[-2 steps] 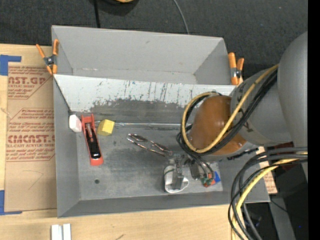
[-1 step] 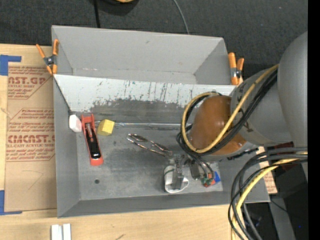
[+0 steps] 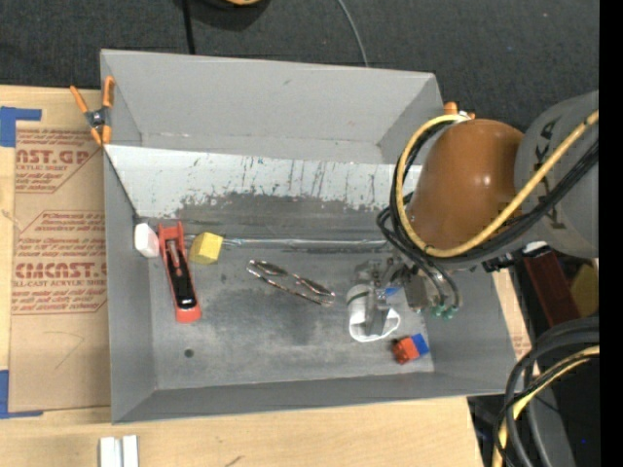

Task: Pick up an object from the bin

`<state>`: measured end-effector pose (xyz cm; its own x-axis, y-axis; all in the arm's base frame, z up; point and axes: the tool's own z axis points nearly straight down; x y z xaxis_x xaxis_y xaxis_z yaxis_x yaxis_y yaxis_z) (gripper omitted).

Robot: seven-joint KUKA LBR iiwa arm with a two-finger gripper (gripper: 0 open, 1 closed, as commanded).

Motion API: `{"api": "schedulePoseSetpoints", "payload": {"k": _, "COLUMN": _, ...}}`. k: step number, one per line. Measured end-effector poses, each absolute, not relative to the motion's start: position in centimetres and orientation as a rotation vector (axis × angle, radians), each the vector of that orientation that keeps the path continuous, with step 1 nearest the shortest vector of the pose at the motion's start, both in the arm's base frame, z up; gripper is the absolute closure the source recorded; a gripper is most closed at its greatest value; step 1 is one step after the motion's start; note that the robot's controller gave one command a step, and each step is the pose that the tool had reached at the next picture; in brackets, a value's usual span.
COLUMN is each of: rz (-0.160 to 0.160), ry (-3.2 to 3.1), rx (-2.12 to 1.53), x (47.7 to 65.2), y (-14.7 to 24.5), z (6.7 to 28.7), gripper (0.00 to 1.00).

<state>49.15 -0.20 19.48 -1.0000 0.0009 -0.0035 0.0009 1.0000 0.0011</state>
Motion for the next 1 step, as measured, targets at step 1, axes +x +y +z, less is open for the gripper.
{"api": "schedulePoseSetpoints", "payload": {"k": 1, "rz": 0.001, "ry": 3.138, "rx": 0.001, "x": 49.15, "y": -0.21, "z": 19.48, "gripper": 1.00}}
